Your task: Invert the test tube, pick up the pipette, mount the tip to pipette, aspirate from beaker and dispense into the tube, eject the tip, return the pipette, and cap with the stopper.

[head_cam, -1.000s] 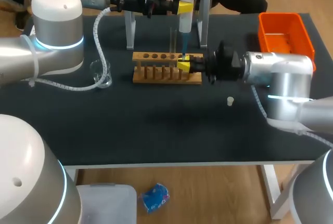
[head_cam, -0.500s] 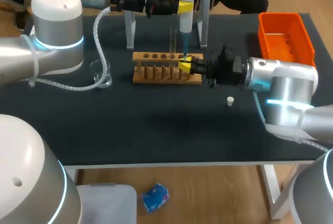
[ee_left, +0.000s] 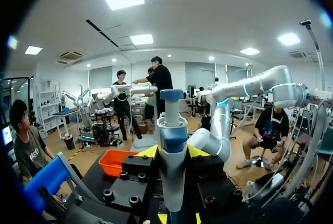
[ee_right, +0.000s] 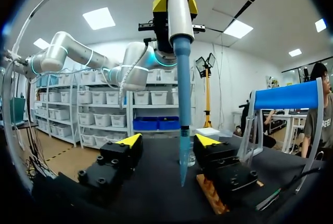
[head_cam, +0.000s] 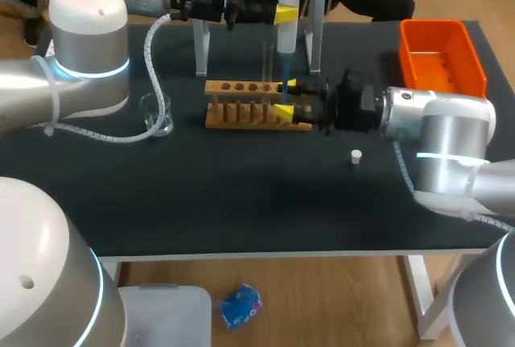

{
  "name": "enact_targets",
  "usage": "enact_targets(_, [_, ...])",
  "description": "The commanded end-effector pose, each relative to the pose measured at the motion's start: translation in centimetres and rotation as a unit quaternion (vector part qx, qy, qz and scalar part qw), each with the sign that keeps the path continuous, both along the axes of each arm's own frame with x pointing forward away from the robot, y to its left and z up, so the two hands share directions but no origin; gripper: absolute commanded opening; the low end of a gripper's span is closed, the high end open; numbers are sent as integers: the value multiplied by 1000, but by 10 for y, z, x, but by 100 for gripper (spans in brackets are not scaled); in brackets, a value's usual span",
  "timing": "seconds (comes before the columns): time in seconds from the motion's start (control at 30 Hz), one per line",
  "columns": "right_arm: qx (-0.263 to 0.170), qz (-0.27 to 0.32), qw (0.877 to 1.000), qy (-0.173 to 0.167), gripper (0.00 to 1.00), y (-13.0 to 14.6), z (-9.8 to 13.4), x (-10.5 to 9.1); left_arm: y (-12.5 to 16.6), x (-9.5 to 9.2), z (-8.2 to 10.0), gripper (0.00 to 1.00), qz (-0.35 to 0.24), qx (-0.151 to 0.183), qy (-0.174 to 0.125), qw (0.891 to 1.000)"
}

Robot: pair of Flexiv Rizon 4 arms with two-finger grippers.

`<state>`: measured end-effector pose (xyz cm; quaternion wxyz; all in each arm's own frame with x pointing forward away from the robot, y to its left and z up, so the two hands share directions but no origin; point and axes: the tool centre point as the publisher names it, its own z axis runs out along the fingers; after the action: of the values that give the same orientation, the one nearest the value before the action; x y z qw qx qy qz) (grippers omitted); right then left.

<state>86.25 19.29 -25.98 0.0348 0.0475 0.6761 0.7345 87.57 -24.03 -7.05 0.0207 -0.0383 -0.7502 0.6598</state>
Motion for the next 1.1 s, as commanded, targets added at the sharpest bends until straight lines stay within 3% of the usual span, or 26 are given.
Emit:
enact_targets(0.03, [-2,23,1000,-1,100,-8,-1,0,0,0,0,0,0,-1,-1,1000])
enact_targets(0.67, [-33,59,998,-7,100,-60,-5,-17,0,0,0,0,0,-1,-1,1000])
enact_targets(0.8, [-56,71,996,-15,100,-65,-10,-22,0,0,0,0,0,-1,-1,1000])
enact_targets(1.1, [-56,71,996,-15,100,-65,-10,-22,0,0,0,0,0,-1,-1,1000])
